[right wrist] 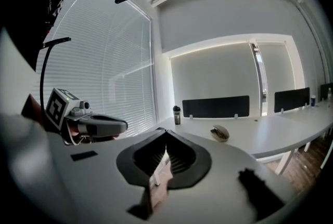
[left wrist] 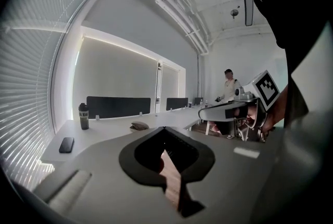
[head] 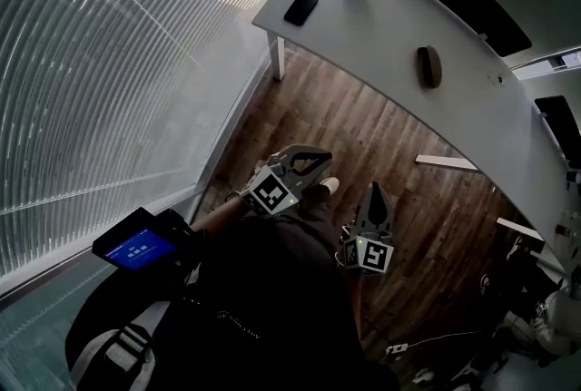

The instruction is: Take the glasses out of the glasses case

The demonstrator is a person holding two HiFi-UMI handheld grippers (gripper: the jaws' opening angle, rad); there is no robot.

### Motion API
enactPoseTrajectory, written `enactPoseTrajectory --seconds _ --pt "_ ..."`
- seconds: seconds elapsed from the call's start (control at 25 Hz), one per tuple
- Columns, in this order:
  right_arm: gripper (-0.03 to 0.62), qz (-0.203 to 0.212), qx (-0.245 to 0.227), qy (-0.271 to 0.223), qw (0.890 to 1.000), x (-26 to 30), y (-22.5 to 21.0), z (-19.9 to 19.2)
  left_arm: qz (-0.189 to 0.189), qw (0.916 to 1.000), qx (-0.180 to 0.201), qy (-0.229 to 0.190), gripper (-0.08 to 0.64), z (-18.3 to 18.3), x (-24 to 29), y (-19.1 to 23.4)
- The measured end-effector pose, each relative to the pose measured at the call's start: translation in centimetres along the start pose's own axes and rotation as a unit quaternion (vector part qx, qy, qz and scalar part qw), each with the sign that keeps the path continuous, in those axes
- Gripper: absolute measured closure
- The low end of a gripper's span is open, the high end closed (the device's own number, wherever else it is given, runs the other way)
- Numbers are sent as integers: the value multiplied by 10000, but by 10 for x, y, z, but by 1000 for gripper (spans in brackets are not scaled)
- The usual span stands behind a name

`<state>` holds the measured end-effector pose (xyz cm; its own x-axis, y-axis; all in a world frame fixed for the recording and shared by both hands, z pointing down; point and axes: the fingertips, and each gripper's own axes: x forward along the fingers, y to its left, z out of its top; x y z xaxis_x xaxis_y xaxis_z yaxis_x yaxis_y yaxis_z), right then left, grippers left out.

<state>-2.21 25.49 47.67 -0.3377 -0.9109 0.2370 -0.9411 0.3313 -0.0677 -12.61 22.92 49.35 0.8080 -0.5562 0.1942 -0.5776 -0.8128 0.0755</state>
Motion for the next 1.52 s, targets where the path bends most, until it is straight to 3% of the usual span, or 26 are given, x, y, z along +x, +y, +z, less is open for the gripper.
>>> enactPoseTrajectory --seconds 0.2,0.48,0.64,0.92,1.04,1.36,1.52 --pt "584 341 -185 -54 9992 26 -26 8 186 9998 45 87 552 5 24 12" --pt "584 328 80 -165 9993 42 -89 19 201 9996 86 163 552 13 85 5" --pt "584 343 -97 -181 9992 42 -126 27 136 9996 111 205 552 26 119 -4" --pt "584 0 113 -181 9998 39 -210 25 -27 9981 431 451 552 24 178 -15" --pt "584 -101 167 -211 9996 35 -239 20 -11 9983 349 457 552 28 200 -21" --pt "584 -289 155 -245 9992 25 -290 16 -184 9981 418 418 552 40 247 -43" --pt "584 -497 283 -99 9983 27 -308 8 -176 9983 311 449 552 40 263 -30"
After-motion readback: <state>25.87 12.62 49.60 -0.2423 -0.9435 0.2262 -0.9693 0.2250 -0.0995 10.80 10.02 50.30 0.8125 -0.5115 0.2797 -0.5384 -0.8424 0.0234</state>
